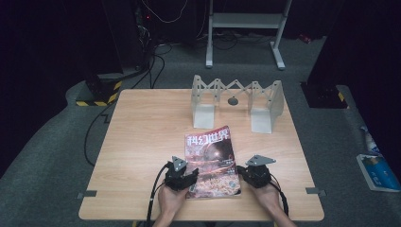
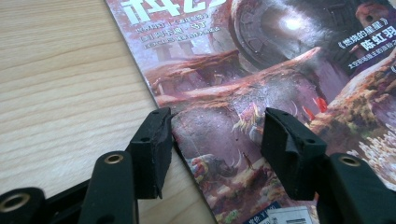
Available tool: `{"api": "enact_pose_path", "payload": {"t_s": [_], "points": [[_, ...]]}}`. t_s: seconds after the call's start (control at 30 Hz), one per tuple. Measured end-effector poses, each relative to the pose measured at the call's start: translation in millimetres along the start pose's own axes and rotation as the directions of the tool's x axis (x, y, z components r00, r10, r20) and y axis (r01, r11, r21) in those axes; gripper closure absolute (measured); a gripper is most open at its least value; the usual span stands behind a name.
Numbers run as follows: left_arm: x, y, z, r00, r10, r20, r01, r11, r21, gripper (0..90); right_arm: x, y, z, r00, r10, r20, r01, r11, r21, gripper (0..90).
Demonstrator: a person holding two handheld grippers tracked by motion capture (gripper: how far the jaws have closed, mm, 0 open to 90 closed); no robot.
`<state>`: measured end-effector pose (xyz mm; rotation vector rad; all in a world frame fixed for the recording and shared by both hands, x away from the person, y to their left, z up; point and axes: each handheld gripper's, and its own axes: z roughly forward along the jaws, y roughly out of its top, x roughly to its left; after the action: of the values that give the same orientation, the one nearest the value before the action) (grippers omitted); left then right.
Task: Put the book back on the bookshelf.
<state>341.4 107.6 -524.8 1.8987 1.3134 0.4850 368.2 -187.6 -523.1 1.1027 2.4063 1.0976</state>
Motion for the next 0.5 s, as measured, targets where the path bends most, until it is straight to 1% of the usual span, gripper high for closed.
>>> {"api": "enact_pose_path", "payload": {"t_s": [0.1, 0.13, 0.2, 0.27, 0.37, 0.4, 0.5], "points": [[-3.2, 2.9, 3.5, 0.9999, 0.007, 0.007, -0.007, 1.0, 0.003, 43.3, -3.3, -2.8, -2.8, 0.9999, 0.011, 0.005, -0.011, 1.0, -0.006, 89.3], [-5.6, 4.5, 6.2, 0.9998, 0.01, 0.016, -0.01, 1.0, 0.001, 43.3, -5.6, -4.5, -5.0, 0.9998, 0.018, 0.011, -0.018, 1.0, -0.006, 89.4], [-6.7, 4.9, 7.4, 0.9998, 0.013, 0.018, -0.012, 0.9999, -0.002, 43.3, -7.2, -5.2, -6.0, 0.9998, 0.016, 0.013, -0.016, 1.0, -0.008, 89.4], [-9.2, 5.9, 9.4, 0.9996, 0.012, 0.025, -0.012, 0.9999, -0.004, 43.3, -9.4, -6.6, -8.2, 0.9994, 0.031, 0.015, -0.031, 0.999, -0.006, 89.4], [-12.0, 8.8, 12.1, 0.9993, 0.026, 0.028, -0.026, 0.9996, 0.005, 43.3, -12.8, -8.3, -10.8, 0.9993, 0.032, 0.021, -0.032, 0.999, -0.004, 89.4], [-14.0, 10.9, 14.3, 0.999, 0.028, 0.035, -0.028, 0.9996, 0.009, 43.4, -14.5, -9.8, -12.7, 0.9989, 0.039, 0.025, -0.039, 0.999, -0.003, 89.4], [-16.4, 13.5, 16.5, 0.9985, 0.036, 0.04, -0.037, 0.9992, 0.018, 43.4, -15.8, -11.5, -14.8, 0.9984, 0.048, 0.029, -0.048, 0.999, -0.004, 89.3]]}}
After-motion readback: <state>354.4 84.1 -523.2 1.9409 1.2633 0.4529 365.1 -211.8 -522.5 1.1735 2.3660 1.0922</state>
